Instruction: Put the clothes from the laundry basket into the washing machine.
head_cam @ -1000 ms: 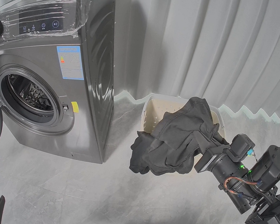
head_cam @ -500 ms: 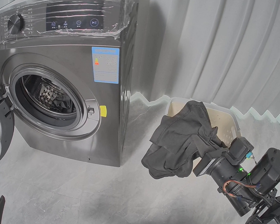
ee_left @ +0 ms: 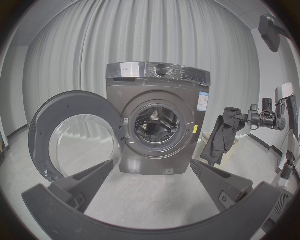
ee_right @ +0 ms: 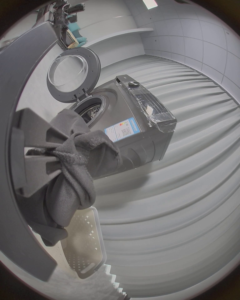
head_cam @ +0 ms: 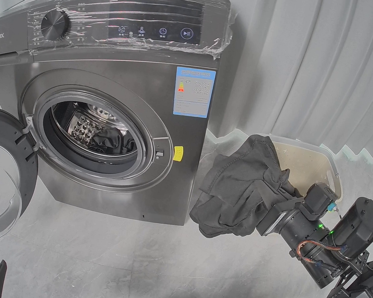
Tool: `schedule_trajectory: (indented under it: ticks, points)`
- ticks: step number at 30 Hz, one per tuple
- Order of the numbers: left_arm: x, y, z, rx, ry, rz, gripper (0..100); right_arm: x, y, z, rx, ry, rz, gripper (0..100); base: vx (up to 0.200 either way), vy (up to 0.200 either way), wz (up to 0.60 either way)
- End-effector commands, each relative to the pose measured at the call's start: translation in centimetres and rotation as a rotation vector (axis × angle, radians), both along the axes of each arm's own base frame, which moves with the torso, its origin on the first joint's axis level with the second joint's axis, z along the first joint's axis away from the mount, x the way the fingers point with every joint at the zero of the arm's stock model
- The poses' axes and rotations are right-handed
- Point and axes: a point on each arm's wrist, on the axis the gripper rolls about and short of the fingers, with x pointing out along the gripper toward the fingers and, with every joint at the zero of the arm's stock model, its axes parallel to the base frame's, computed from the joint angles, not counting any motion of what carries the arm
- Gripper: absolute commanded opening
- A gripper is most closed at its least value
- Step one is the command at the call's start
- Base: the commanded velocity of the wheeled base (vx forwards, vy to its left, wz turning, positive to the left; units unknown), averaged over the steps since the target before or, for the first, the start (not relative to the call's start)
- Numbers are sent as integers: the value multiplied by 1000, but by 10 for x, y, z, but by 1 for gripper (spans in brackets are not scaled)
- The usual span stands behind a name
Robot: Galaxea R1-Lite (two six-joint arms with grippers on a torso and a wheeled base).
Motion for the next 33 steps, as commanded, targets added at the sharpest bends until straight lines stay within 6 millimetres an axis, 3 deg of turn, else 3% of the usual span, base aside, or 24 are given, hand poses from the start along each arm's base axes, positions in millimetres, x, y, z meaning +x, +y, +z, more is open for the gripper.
schedule_trajectory:
  ticks: [1,10,16,25,33]
  points:
    - [0,0,-4,-2,-3,0,100,0,0,0,0,0,2,0,0,200,0]
    - [0,0,-4,0,-3,0,100,-6,7,0,2,0,36,0,0,0,0]
    - [0,0,-4,0,-3,0,100,-6,7,0,3,2,35,0,-200,0,0]
    - [0,0,-4,0,-3,0,100,-6,7,-1,2,3,35,0,0,0,0]
    - [0,0,-4,-2,-3,0,100,-6,7,-1,2,3,35,0,0,200,0]
